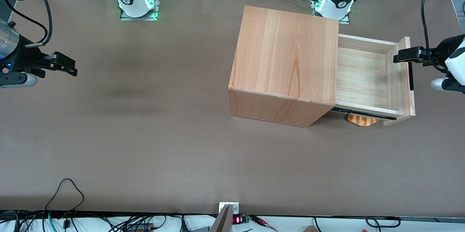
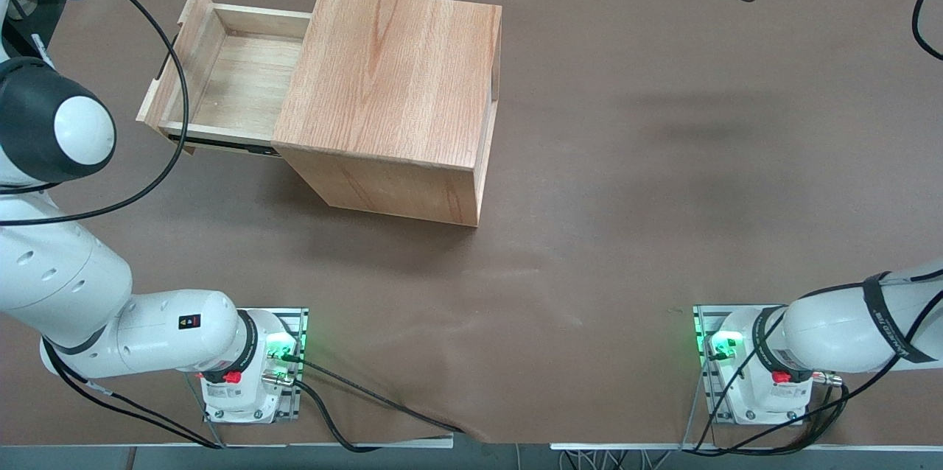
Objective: Open top drawer with left arm
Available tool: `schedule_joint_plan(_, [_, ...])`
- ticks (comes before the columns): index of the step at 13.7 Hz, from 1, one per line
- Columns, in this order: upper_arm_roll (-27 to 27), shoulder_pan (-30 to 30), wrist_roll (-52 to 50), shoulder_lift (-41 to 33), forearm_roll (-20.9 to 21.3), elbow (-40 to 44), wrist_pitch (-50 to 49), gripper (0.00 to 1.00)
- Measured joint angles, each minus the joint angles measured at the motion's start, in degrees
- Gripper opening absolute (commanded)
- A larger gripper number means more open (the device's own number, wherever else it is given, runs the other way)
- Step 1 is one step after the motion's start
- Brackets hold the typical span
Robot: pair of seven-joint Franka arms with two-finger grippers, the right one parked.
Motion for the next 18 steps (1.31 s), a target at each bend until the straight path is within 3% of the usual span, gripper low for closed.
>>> schedule_joint_plan(12, [3.4,-3.8,-5.4,-16.3,0.0,-25.2,20.1,1.0])
schedule_joint_plan(18, [3.9,-3.7,-5.4,-18.7,0.2,-28.2,21.4,1.0])
